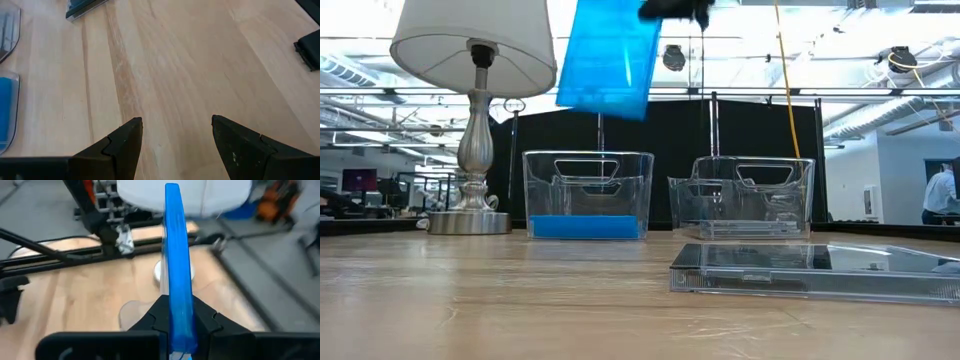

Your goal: Pick & place jewel cases by type

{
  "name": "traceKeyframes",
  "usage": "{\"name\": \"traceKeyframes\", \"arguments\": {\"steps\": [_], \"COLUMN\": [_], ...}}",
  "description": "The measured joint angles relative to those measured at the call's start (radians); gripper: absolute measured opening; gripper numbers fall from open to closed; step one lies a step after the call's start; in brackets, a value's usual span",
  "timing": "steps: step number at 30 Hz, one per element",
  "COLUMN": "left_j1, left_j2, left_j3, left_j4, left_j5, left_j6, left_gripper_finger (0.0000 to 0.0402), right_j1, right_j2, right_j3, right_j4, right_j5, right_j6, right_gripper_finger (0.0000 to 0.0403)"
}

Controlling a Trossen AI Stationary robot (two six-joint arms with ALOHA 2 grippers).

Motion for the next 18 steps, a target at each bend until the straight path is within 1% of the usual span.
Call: {"name": "traceKeyframes", "arguments": {"steps": [5, 12, 15, 18], "left_j1": [0.003, 0.003, 0.003, 0.002], "left_j2": [0.0, 0.0, 0.0, 0.0], "left_j3": [0.001, 0.001, 0.001, 0.001], "left_j4": [-0.008, -0.014, -0.015, -0.016], "left_j5": [0.002, 0.002, 0.003, 0.005], "left_j6": [0.008, 0.031, 0.031, 0.03], "left_gripper_finger": [0.0241, 0.0241, 0.0241, 0.0241], "right_j1": [-0.105, -0.196, -0.23, -0.252], "right_j2": [0.075, 0.157, 0.185, 0.207], "right_j3": [0.0, 0.0, 0.0, 0.0], "right_j4": [0.011, 0.019, 0.026, 0.032], "right_j5": [-0.158, -0.257, -0.36, -0.43], "right_j6": [0.101, 0.236, 0.275, 0.299], "right_gripper_finger": [0.0031, 0.0023, 0.0025, 0.0035]}}
